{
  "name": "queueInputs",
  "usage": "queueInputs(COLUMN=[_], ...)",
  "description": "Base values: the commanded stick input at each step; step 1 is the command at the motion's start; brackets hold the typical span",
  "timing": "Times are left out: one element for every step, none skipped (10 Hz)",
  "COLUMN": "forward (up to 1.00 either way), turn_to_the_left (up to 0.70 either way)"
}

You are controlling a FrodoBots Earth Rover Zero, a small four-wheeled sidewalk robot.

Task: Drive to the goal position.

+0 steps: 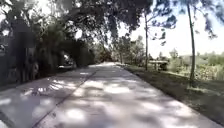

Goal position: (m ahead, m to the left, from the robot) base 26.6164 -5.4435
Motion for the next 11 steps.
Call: queueInputs(forward=[0.85, 0.85, 0.85, 0.85, 0.85, 0.85, 0.85, 0.85, 0.85, 0.85, 0.85], turn_to_the_left=[0.00, 0.00, 0.00, 0.00, 0.00, 0.00, 0.00, 0.00, 0.00, 0.00, 0.00])
